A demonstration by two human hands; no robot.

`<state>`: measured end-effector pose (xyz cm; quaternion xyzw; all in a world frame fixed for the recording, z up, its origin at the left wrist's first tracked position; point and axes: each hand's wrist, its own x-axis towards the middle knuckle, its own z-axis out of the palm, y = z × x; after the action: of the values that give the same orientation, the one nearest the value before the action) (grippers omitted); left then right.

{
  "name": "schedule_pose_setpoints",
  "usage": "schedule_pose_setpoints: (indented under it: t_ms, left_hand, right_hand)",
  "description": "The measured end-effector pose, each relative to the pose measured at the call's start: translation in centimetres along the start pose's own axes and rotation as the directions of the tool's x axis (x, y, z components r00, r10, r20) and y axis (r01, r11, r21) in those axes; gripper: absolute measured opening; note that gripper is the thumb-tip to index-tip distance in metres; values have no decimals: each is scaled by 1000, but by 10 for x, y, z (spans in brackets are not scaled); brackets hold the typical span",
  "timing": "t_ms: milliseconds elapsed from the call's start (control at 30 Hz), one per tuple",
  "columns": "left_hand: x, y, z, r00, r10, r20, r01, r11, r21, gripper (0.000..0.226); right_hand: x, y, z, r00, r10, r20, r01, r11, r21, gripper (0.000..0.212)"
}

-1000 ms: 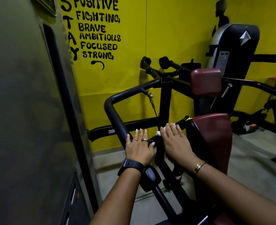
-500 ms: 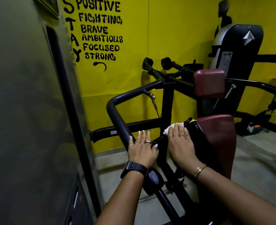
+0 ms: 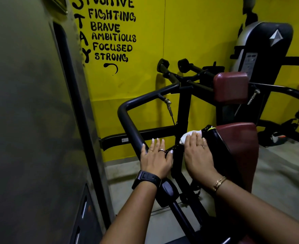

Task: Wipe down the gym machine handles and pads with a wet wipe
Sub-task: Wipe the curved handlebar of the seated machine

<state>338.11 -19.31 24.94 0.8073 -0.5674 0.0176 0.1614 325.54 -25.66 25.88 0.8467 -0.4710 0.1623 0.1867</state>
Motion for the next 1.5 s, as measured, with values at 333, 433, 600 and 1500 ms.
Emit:
schedule_pose_setpoints:
  t_ms: [333, 433, 600, 1500]
  left_hand:
    - [-4, -3, -1, 999, 1, -40, -8, 988, -155, 91]
    - [-4, -4, 1, 999, -1, -39, -5, 989, -146, 92]
    - [-5, -5, 1, 997, -7, -71, -8, 979, -205, 110]
    - [-4, -4, 0, 997, 0, -72, -12, 987, -159, 106]
  right_hand:
    - [-5, -27, 3, 961, -269, 63, 262, 960, 104, 67]
    - [-10, -33, 9, 971, -229, 64, 218, 965, 143, 71]
    - [-31, -33, 21, 947, -318, -53, 322, 933, 161, 74]
    - [-26, -37, -4, 974, -104, 203, 74, 986, 150, 70]
